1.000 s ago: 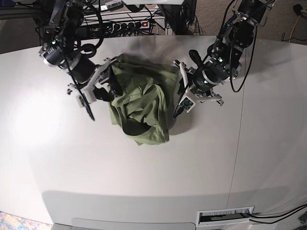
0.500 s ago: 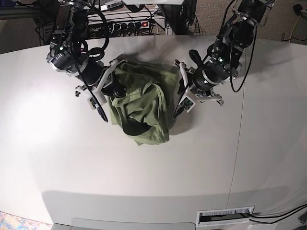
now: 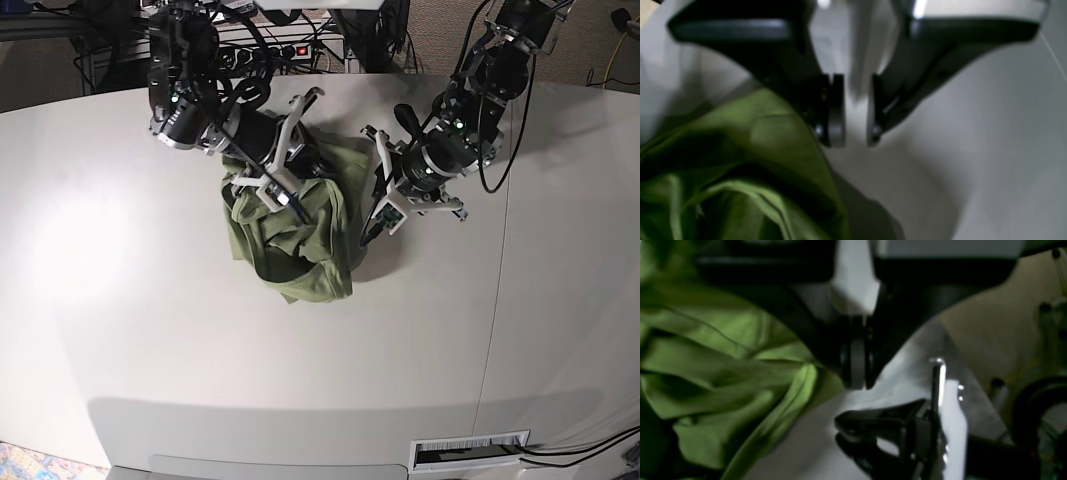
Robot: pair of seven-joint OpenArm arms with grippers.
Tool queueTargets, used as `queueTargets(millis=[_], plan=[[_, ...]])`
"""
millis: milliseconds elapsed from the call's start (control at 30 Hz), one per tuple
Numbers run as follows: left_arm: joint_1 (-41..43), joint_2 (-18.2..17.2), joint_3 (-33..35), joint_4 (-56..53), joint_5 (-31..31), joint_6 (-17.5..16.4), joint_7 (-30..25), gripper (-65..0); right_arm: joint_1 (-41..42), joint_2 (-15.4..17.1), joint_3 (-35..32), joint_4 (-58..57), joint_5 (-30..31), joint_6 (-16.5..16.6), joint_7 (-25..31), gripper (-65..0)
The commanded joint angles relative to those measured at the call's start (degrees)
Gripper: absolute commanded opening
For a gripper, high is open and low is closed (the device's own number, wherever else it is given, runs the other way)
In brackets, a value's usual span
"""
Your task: Fold the T-shirt properly
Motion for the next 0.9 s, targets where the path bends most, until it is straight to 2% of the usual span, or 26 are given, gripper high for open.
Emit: queueTargets(millis=[0, 133, 167, 233, 267, 333, 400, 500, 567, 667, 733, 867], plan=[[-0.8, 0.0, -0.3, 0.8, 0.0, 0.0, -1.4, -51.6, 0.5, 0.2, 0.3, 0.9, -0.5, 0.1, 1.3, -65.0], [-0.8, 0.0, -0.3, 0.8, 0.0, 0.0, -1.4, -51.6, 0.5, 0.2, 0.6, 1.1, -3.5, 0.1, -3.2, -65.0], [-0.8, 0.0, -0.3, 0.8, 0.0, -0.1, -1.3, -51.6, 0.5, 0.2, 0.6, 1.2, -3.4, 0.1, -5.4, -61.4], [-0.8, 0.0, -0.3, 0.9, -1.9, -3.0, -1.6, -51.6, 0.5, 0.2, 0.6, 1.2, -3.1, 0.1, -8.7, -52.1], [-0.8, 0.0, -0.3, 1.0, -3.8, -4.8, -1.7, -51.6, 0.5, 0.2, 0.6, 1.2, -2.8, 0.1, -10.0, -49.4], [-0.8, 0.0, -0.3, 1.8, -8.4, -8.3, -1.7, -51.6, 0.5, 0.2, 0.6, 1.2, -2.5, 0.1, -10.7, -49.0], [-0.4, 0.0, -0.3, 3.5, -12.0, -11.7, -1.7, -51.6, 0.5, 0.2, 0.6, 1.4, -2.6, 0.1, -10.2, -49.0], [0.9, 0.0, -0.3, 6.5, -15.0, -14.1, -1.7, -51.6, 0.6, 0.2, 0.6, 3.2, -0.5, 0.1, -8.4, -49.0], [1.3, 0.2, -0.3, 7.5, -15.4, -14.2, -1.7, -51.6, 0.7, 0.2, 0.6, 5.4, 0.2, 0.1, -6.3, -49.0], [1.4, 1.0, -0.3, 7.6, -14.5, -14.2, -1.7, -51.6, 0.7, 0.2, 2.1, 7.8, -3.6, 0.1, -3.5, -49.1], [1.4, 0.9, -0.3, 7.6, -14.5, -14.2, -1.7, -51.6, 1.0, 0.2, 4.3, 8.6, -5.4, 0.1, -2.0, -49.1], [1.5, 0.9, -0.3, 7.6, -14.6, -14.2, -1.7, -51.6, 1.7, 0.2, 10.6, 9.0, -4.0, 0.1, -0.1, -49.1]])
